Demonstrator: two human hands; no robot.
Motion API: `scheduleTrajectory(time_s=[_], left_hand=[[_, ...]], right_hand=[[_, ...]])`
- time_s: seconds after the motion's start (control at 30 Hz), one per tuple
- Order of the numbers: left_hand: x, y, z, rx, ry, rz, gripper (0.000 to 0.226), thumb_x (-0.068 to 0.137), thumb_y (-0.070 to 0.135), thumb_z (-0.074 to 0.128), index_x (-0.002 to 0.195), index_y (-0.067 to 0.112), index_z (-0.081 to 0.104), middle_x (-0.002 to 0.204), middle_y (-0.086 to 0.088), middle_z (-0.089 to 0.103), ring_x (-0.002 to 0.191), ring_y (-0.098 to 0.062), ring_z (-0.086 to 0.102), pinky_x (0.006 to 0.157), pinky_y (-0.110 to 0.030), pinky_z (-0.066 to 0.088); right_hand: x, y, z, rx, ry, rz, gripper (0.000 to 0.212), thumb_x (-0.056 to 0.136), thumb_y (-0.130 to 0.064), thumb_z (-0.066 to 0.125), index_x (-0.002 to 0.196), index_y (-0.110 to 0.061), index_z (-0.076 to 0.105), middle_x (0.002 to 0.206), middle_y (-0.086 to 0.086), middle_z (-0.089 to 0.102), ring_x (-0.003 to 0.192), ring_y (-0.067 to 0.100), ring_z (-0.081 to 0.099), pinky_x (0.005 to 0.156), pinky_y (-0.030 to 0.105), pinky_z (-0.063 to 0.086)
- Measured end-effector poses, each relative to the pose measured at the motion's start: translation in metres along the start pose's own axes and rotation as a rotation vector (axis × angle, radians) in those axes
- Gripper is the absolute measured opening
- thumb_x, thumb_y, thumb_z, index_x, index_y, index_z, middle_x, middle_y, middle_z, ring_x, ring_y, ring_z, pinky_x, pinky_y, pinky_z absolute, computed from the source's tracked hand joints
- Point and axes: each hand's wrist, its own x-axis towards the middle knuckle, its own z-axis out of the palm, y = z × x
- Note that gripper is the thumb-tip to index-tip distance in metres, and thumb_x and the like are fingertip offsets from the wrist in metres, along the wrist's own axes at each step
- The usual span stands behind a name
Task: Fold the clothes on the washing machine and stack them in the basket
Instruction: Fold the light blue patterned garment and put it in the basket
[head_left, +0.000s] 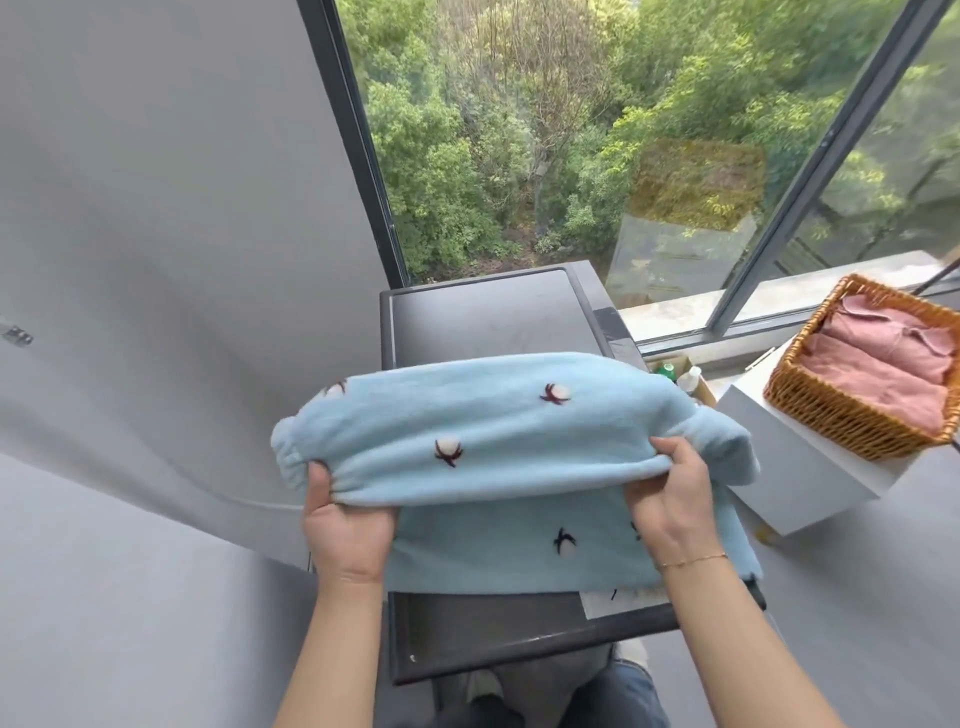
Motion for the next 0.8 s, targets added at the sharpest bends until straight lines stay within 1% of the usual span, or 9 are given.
scheduleTrajectory(time_s=[0.07,0.13,0.2,0.27,0.33,0.47,0.63,0.7,0.8], left_hand=[[-0.004,-0.002,-0.005,-0.019,0.034,-0.014,0.041,0.097,0.026,0.055,0.135,0.009,0.055,0.145,-0.010,0.047,0.135,-0.031,0.042,0.109,-0.048,0.037],[-0.014,-0.007,-0.019,0.059,0.344,-0.096,0.060,0.069,0.019,0.082,0.126,0.015,0.062,0.137,-0.009,0.056,0.114,-0.027,0.063,0.082,-0.040,0.057],[-0.022,-0.019,-0.029,0.100,0.573,-0.122,0.042,0.079,0.018,0.065,0.120,0.017,0.059,0.128,-0.010,0.062,0.087,-0.023,0.070,0.069,-0.030,0.056],[-0.027,-0.026,-0.032,0.199,0.722,-0.054,0.017,0.099,0.024,0.045,0.106,0.018,0.059,0.133,-0.009,0.058,0.085,-0.020,0.064,0.082,-0.034,0.049],[-0.025,-0.024,-0.029,0.276,0.814,0.002,0.013,0.099,0.028,0.050,0.101,0.019,0.058,0.133,-0.009,0.057,0.085,-0.019,0.062,0.081,-0.039,0.047],[-0.027,-0.021,-0.019,0.351,0.842,0.091,0.023,0.097,0.027,0.053,0.116,0.016,0.058,0.126,-0.008,0.062,0.090,-0.021,0.065,0.068,-0.035,0.052],[-0.028,0.000,0.027,0.369,0.513,0.028,0.023,0.100,0.030,0.045,0.105,0.019,0.064,0.090,0.001,0.076,0.079,-0.012,0.072,0.075,-0.029,0.058],[-0.026,-0.001,0.021,0.399,0.548,0.012,0.019,0.098,0.022,0.049,0.106,0.018,0.065,0.089,0.000,0.075,0.081,-0.015,0.071,0.079,-0.032,0.054],[-0.032,-0.017,-0.014,0.551,0.772,-0.052,0.040,0.084,-0.002,0.052,0.119,0.011,0.064,0.109,-0.010,0.069,0.087,-0.026,0.066,0.071,-0.037,0.056]], right_hand=[[-0.001,0.011,-0.013,-0.035,0.052,0.108,0.029,0.067,0.002,0.045,0.090,-0.008,0.059,0.085,0.009,0.066,0.084,0.024,0.064,0.084,0.035,0.053],[0.001,0.038,-0.037,-0.143,0.258,0.110,0.018,0.072,0.009,0.040,0.074,-0.006,0.051,0.073,0.008,0.052,0.069,0.021,0.054,0.062,0.030,0.052],[0.005,0.058,-0.054,-0.263,0.431,0.017,0.019,0.076,0.011,0.040,0.068,-0.005,0.043,0.069,0.006,0.043,0.062,0.019,0.045,0.054,0.028,0.042],[0.007,0.062,-0.054,-0.335,0.468,-0.034,0.017,0.074,0.012,0.041,0.070,-0.005,0.043,0.071,0.005,0.046,0.064,0.020,0.046,0.063,0.031,0.041],[0.013,0.060,-0.051,-0.364,0.495,-0.028,0.018,0.073,0.013,0.040,0.071,-0.004,0.044,0.072,0.004,0.047,0.064,0.020,0.046,0.065,0.033,0.039],[0.014,0.060,-0.049,-0.419,0.480,-0.037,0.023,0.074,0.018,0.034,0.069,-0.003,0.042,0.070,0.003,0.041,0.062,0.017,0.039,0.058,0.026,0.031],[0.006,0.020,-0.036,-0.308,0.284,-0.126,0.030,0.057,0.019,0.026,0.062,-0.009,0.035,0.068,0.000,0.034,0.062,0.013,0.037,0.052,0.021,0.031],[0.000,0.012,-0.041,-0.312,0.280,-0.127,0.030,0.045,0.012,0.029,0.060,-0.014,0.027,0.062,-0.002,0.028,0.058,0.012,0.030,0.047,0.020,0.026],[-0.009,0.034,-0.068,-0.376,0.401,-0.049,0.029,0.064,0.019,0.027,0.062,-0.009,0.035,0.065,-0.001,0.037,0.059,0.013,0.037,0.050,0.024,0.031]])
